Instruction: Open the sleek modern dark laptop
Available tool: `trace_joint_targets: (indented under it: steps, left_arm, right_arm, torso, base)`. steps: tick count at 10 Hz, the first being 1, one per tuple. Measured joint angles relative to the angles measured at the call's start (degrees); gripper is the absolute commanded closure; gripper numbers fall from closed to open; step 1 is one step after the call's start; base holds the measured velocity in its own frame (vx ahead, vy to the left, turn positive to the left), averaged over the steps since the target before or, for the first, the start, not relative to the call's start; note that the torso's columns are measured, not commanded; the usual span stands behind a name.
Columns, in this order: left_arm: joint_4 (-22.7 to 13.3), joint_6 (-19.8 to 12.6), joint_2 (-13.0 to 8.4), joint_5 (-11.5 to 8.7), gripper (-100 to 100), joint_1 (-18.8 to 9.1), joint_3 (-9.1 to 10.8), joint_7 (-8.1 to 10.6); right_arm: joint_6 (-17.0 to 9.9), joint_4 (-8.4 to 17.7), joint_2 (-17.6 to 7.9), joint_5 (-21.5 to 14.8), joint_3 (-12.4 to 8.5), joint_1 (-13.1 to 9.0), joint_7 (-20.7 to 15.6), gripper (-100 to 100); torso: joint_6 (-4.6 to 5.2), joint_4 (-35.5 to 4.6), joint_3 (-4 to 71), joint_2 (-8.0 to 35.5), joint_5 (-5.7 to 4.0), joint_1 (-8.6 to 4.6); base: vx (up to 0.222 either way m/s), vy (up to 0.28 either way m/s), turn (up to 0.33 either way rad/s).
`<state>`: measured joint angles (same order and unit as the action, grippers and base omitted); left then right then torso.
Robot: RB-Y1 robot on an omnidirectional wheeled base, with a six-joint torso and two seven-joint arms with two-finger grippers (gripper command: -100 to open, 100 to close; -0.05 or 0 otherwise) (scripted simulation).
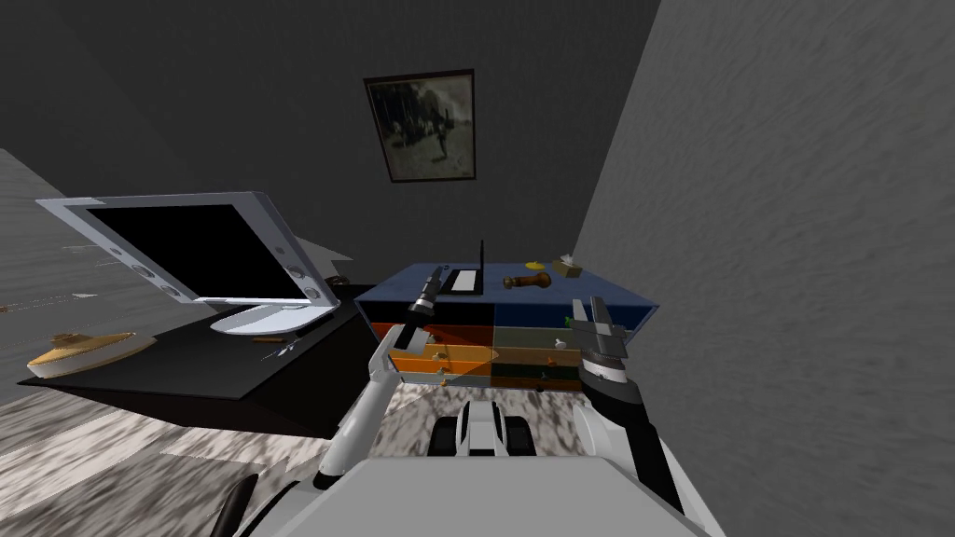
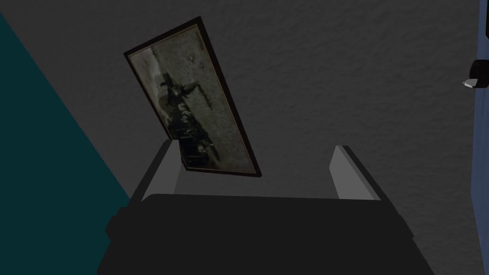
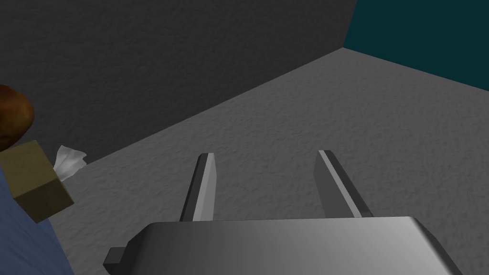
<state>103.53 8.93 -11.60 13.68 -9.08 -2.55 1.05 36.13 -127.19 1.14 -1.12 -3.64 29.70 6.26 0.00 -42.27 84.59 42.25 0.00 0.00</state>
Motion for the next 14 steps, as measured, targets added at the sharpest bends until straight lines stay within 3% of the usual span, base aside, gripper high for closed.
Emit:
trace_joint_targets:
  steps: [14]
  left_arm:
    - [-18.1, -13.6, 1.1, 4.7, -100, -21.6, -0.18, 2.94]
  right_arm:
    - [0.0, 0.0, 0.0, 0.0, 0.0, 0.0, 0.0, 0]
  torso:
    - [0.0, 0.0, 0.0, 0.0, -0.01, -0.01]
  base:
    - [-0.05, -0.029, 0.006]
